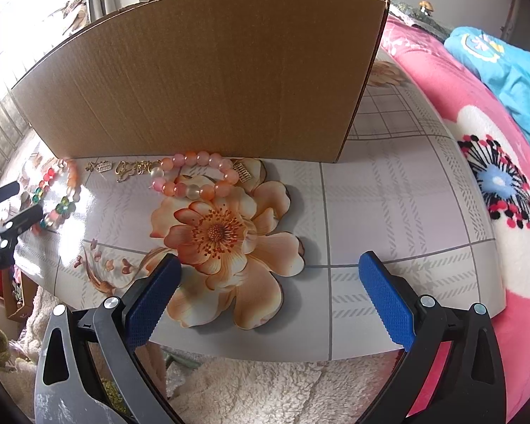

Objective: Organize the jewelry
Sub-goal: 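Move the left tool to the multicolour bead bracelet, then close the left tool on the bead bracelet and lift it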

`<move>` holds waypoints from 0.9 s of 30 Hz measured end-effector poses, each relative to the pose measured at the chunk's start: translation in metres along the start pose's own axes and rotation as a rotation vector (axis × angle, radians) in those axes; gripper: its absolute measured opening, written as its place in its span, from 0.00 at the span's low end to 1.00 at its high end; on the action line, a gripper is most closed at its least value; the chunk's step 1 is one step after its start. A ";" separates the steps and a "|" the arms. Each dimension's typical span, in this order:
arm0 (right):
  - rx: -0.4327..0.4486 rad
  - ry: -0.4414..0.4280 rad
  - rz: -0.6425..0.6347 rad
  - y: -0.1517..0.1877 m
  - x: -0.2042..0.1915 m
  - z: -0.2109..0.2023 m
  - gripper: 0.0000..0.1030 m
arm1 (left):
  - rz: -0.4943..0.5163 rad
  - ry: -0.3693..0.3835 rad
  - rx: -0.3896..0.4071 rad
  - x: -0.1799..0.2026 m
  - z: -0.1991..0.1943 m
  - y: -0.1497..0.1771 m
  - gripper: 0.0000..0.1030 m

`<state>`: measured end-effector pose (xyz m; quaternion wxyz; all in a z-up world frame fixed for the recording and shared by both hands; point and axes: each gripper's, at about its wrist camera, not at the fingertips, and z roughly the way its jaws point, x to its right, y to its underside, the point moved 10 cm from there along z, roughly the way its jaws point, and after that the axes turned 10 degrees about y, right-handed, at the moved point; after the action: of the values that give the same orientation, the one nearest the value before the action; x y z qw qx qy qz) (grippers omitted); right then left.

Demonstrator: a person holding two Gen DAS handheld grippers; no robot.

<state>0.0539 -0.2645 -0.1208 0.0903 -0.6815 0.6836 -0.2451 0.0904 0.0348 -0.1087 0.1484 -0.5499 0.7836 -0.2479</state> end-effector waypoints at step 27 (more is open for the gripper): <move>0.118 -0.421 -0.130 -0.025 -0.139 -0.053 0.53 | 0.028 0.111 0.055 0.021 -0.004 -0.009 0.40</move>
<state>0.0595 -0.1159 -0.0924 0.2545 -0.7539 0.5887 -0.1423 0.0881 0.0142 -0.0993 0.1232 -0.5200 0.7912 -0.2975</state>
